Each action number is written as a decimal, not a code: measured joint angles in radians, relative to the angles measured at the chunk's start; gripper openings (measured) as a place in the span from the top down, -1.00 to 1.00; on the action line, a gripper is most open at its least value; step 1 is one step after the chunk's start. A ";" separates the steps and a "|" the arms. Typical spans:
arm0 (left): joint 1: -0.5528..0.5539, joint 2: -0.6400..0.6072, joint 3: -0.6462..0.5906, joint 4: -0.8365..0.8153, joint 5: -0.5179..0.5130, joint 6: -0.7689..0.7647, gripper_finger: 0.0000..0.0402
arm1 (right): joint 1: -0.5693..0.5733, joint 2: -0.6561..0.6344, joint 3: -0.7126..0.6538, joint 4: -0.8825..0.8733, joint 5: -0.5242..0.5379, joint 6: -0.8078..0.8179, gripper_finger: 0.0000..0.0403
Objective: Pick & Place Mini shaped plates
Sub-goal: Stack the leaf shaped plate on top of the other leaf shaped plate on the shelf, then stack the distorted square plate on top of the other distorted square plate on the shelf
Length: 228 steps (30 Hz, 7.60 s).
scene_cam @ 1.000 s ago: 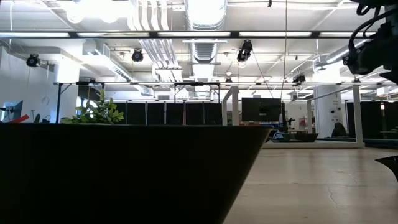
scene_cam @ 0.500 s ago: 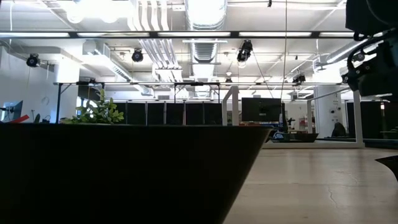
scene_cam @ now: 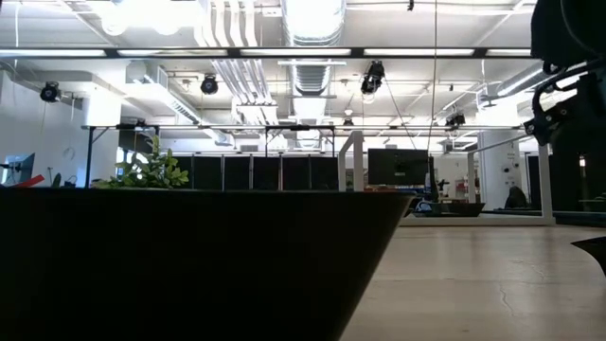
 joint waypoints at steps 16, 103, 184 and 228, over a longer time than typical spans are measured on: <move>0.001 0.000 -0.002 0.000 0.000 0.000 0.44 | 0.000 -0.002 -0.011 0.004 0.001 -0.065 0.96; 0.006 0.000 -0.004 0.000 0.000 0.000 0.44 | -0.975 0.270 0.463 0.378 0.343 -1.468 0.96; 0.006 0.000 -0.004 0.000 0.000 0.000 0.44 | -0.951 0.052 0.442 0.375 0.324 -1.468 0.96; 0.380 0.005 -0.004 -0.891 0.661 -1.176 0.44 | 0.007 -0.218 0.168 0.574 0.598 -1.205 0.96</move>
